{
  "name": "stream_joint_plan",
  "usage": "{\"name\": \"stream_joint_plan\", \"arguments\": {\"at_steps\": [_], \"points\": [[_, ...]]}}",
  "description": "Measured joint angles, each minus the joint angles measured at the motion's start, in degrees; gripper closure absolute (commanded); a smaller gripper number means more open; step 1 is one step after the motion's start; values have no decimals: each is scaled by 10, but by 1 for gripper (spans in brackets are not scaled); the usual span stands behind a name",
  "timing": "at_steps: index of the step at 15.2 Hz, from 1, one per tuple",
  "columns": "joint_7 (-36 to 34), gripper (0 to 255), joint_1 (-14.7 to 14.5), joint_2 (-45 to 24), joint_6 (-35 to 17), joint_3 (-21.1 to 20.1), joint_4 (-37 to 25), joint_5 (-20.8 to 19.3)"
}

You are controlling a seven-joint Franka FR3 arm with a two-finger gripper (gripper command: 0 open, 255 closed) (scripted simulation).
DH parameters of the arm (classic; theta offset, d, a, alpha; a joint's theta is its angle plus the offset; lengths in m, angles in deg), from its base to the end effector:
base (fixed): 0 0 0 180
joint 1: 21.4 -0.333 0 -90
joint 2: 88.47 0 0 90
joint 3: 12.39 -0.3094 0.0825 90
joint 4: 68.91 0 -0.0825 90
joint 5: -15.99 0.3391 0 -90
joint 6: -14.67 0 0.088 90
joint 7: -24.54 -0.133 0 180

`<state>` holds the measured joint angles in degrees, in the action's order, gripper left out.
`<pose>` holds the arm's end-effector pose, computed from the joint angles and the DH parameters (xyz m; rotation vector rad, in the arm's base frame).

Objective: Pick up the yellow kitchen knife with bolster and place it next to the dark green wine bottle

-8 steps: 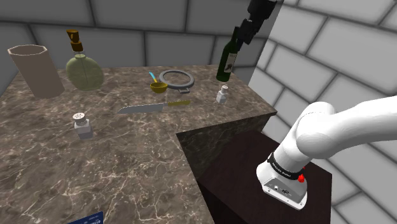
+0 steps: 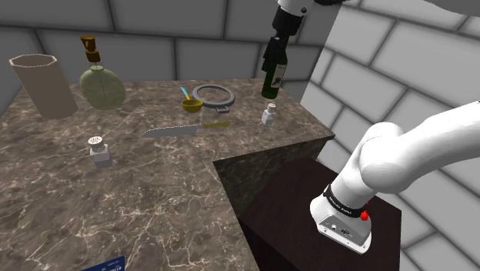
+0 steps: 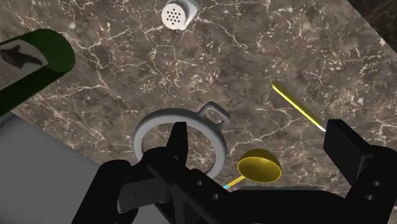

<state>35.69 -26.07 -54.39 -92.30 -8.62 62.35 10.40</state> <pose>0.3517 -0.0087 0.5585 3.0367 0.3646 0.2523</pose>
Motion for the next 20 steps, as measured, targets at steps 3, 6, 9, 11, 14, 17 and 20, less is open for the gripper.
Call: {"name": "stream_joint_plan", "arguments": {"at_steps": [3, 6, 9, 11, 14, 17, 20], "points": [[38, 0, -21, -41, -41, 4, 4, 8], [82, 0, -41, -96, -79, 10, -8, 17], [123, 0, -60, -145, -118, 10, -15, 29], [151, 0, -73, -180, -141, 10, -24, 37], [195, 0, -90, -239, -170, 8, -47, 52], [239, 0, -104, -287, -199, 2, -60, 65], [282, 0, -117, -336, -218, -6, -83, 78]]}}
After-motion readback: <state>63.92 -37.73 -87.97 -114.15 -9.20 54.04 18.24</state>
